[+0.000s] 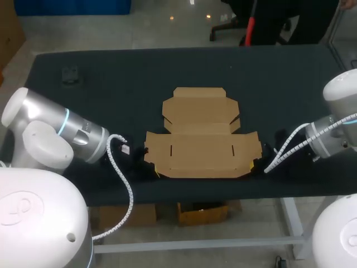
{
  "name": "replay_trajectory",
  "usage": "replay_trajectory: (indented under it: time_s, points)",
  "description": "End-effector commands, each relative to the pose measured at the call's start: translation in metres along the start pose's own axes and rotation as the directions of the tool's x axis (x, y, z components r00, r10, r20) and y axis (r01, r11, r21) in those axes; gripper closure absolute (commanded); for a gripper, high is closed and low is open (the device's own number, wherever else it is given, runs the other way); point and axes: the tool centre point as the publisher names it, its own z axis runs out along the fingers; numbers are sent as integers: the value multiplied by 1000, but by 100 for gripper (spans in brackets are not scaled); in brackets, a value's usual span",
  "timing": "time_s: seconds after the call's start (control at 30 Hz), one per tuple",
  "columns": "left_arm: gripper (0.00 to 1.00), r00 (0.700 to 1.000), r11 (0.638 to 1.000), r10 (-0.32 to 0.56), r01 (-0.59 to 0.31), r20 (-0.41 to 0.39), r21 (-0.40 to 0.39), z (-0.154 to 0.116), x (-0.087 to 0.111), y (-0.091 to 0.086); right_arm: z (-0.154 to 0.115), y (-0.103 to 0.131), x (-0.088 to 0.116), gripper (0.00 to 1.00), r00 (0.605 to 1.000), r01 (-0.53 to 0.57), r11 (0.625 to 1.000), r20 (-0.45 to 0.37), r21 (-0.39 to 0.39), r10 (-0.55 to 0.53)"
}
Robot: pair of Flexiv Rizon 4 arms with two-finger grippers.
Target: Assemble the packaging by folding the flat box into shape, placing the metal phone stand inside, and closing the box properly
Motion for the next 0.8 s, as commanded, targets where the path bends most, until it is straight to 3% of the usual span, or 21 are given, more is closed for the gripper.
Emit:
replay_trajectory:
  time_s: [0.03, 0.8]
  points:
    - [100, 1000, 1000, -7, 7, 10, -4, 2, 1, -1, 1, 2, 0, 100, 1000, -2, 1000, 2, 2, 2]
    - [100, 1000, 1000, -4, 4, 31, -14, 7, 2, -4, 5, 2, 9, 100, 998, -26, 1000, 56, -13, 26]
